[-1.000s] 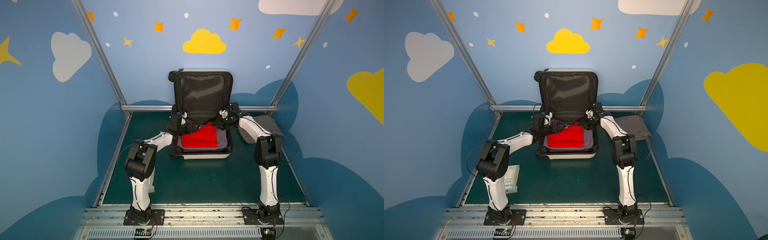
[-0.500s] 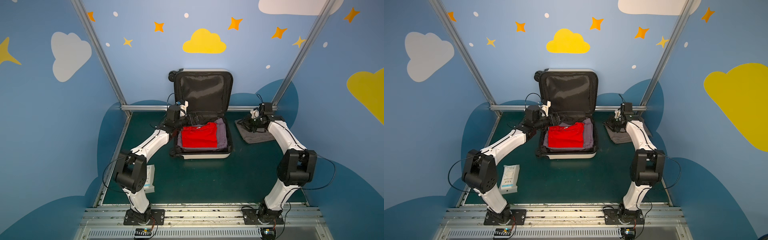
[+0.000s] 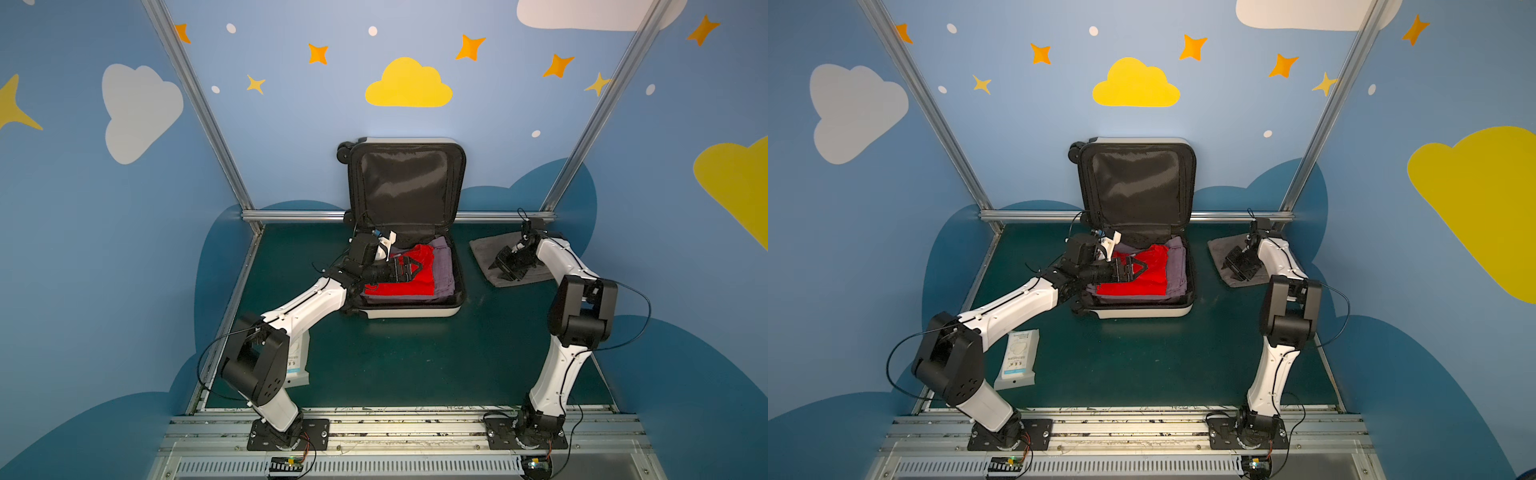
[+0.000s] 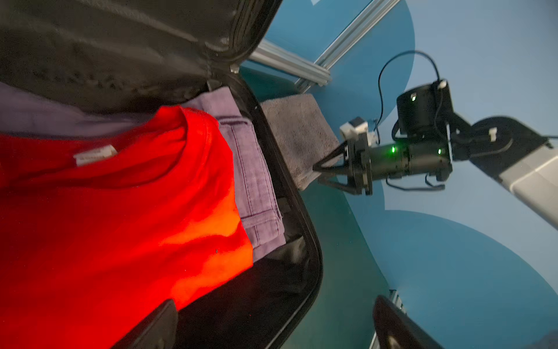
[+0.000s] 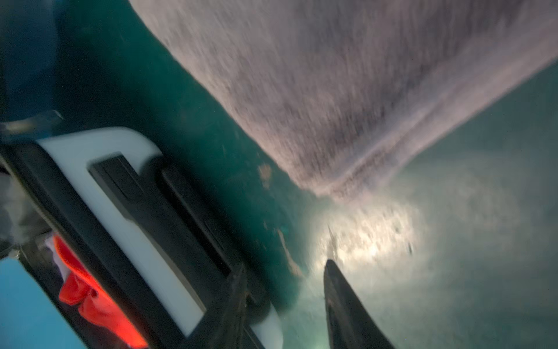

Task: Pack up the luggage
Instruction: 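Reach the right gripper to the grey towel while the left presses the T-shirt, then grasp the grey towel's edge with the right gripper while the left reaches toward it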

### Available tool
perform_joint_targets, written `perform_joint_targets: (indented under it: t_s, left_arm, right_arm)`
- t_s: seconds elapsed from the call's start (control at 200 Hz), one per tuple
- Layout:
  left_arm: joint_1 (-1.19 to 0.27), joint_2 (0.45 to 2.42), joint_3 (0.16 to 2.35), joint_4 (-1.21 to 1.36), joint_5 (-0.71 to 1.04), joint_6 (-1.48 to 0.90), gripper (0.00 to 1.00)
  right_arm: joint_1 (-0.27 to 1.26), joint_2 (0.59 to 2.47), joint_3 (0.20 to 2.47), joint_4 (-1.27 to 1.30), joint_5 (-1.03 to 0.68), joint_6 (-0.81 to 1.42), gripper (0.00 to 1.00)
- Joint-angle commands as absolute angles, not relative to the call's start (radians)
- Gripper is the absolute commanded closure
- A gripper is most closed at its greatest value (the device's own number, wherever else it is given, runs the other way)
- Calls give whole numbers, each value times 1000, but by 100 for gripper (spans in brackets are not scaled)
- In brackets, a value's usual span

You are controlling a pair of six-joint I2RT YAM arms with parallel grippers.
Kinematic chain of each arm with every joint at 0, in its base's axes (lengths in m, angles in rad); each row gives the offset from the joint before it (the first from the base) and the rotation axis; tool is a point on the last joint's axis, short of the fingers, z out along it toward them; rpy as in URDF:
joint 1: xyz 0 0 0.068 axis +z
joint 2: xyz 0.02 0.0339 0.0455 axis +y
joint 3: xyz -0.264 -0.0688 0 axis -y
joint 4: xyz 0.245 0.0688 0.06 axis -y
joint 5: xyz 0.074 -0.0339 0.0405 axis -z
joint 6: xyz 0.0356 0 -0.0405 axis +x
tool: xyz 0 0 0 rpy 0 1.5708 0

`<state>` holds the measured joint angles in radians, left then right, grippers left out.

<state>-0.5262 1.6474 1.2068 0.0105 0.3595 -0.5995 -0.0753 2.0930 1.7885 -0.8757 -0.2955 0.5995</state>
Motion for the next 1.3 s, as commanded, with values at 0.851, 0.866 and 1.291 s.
perform_joint_targets:
  t_s: [0.851,0.866,1.291]
  left_arm:
    - [-650,1759,1338,74,432,-714,1]
    - [-653,1759,1338,73,430,-714,1]
    - [-734,1731,1306,30,396,-740,1]
  right_arm:
    - [-104,2272,1828,-1070,-194,666,65]
    - [-104,2265,1811,-1069,-192,668,65]
    - [-120,1887,1230,-916,-166,781,65]
